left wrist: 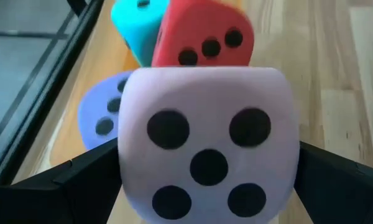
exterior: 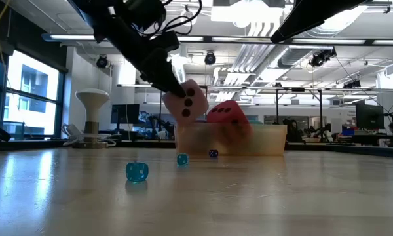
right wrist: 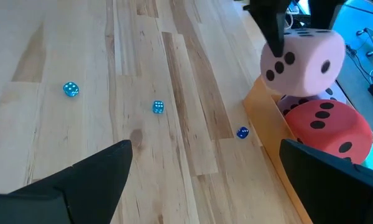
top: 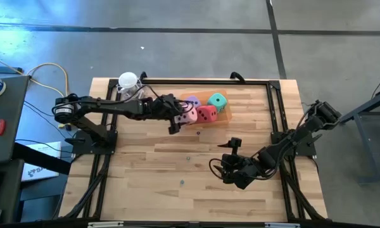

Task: Pick & Place Dice
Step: Put the large pink dice into the orange container

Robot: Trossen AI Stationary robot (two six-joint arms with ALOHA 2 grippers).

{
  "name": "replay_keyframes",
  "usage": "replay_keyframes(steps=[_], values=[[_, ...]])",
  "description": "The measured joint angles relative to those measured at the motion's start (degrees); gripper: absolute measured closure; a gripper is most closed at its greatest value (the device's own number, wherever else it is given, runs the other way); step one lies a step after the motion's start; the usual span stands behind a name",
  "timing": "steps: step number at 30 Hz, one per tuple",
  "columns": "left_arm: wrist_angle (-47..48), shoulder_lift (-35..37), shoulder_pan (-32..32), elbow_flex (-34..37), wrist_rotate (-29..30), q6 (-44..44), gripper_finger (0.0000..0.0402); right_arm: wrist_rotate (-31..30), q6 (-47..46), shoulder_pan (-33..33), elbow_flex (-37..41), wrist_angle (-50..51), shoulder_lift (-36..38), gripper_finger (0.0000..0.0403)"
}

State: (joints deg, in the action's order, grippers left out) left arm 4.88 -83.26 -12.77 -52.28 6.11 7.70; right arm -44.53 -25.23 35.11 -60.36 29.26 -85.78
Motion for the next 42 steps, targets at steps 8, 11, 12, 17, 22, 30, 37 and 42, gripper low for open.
replay_keyframes(steps=[8, 11, 12, 17, 22, 30, 37, 42], values=[[0.33, 0.17, -0.75, -0.74, 0.00, 1.29, 0.0003, -0.02, 0.02, -0.02, 0.00, 0.00, 0.02, 0.0003], [1.56, 0.17, -0.77, -1.04, -0.02, 1.31, 0.0003, 0.01, 0.02, -0.02, 0.00, 0.02, 0.02, 0.0003], [2.09, 0.17, -0.77, -1.06, -0.01, 1.31, 0.0003, 0.02, 0.02, -0.02, 0.00, 0.02, 0.02, 0.0003], [3.98, 0.04, -0.77, -1.44, -0.02, 2.87, 0.0003, 0.09, 0.02, -0.02, 0.00, 0.02, 0.02, 0.0003], [4.29, 0.04, -0.77, -4.47, -0.02, 4.16, 0.0003, 0.02, 0.02, -0.02, 0.00, 0.02, 0.02, 0.0003], [11.98, -1.68, -0.83, -11.20, -2.33, 3.57, 0.0003, -0.02, 0.02, -0.02, 0.00, 0.00, 0.02, 0.0003], [11.23, -5.51, -1.37, -13.45, -2.81, 3.37, 0.0003, 0.09, -0.22, -0.02, 0.00, 0.02, 0.02, 0.0003], [10.93, -7.46, -2.41, -13.61, -2.73, 3.21, 0.0003, 0.11, -0.21, -0.02, 0.00, 0.02, 0.02, 0.0003]])
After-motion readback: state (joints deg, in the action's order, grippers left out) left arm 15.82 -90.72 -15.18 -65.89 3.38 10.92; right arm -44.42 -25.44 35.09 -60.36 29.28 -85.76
